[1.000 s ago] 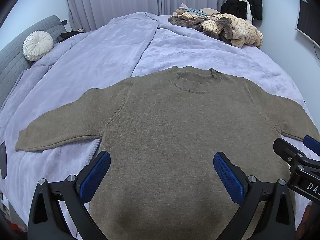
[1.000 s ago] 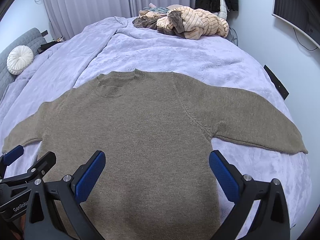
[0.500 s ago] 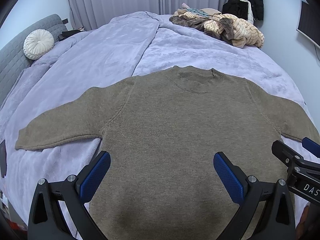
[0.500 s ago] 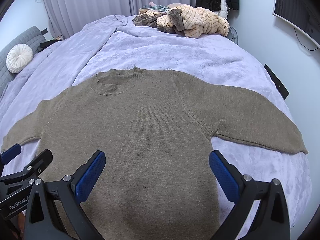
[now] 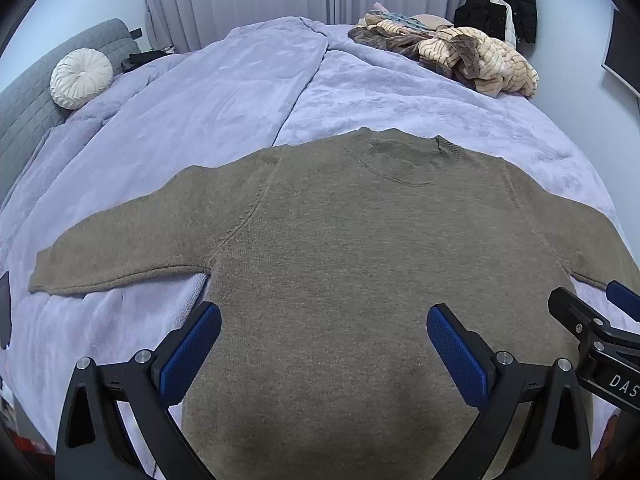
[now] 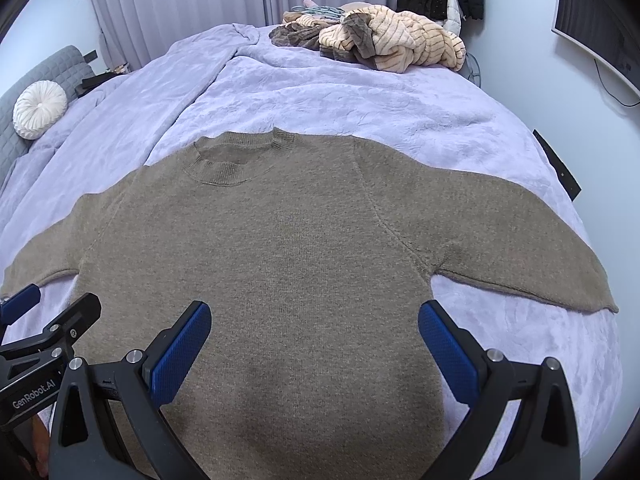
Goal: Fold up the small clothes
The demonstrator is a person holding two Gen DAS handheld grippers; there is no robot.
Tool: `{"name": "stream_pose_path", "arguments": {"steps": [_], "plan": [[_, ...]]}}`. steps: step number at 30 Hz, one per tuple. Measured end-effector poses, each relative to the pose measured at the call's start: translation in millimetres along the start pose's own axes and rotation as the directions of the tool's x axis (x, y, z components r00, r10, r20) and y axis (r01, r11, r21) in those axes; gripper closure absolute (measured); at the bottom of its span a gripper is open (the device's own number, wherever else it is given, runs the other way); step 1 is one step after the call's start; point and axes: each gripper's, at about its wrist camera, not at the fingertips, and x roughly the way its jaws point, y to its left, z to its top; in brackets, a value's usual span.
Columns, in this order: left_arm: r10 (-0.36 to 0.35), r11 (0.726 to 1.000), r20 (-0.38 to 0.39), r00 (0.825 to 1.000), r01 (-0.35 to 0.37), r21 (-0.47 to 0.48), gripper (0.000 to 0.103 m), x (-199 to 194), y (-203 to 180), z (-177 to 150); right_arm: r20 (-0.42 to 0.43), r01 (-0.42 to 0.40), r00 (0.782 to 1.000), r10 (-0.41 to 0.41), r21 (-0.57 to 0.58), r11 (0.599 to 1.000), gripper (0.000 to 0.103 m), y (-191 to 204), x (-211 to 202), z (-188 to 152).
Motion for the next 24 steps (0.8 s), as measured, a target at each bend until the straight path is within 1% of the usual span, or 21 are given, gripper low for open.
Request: {"name": "stream_pose_path", "arguments": {"steps": [11, 24], "plan": [[-0.005, 1.0, -0.029, 1.0, 0.005, -0.01, 0.0, 16.8, 8.7, 2.1, -0.03, 0.013, 0.999, -0.013, -0.004, 1.0, 0.0, 3.3, 14.3, 3.2], [-0.023, 1.0, -0.058, 0.998, 0.023, -0.007, 0.0, 32.6, 8.9, 4.9, -0.065, 0.021, 0.998, -0.021, -0.009, 1.0, 0.0, 9.7, 31.1, 7.4]]}}
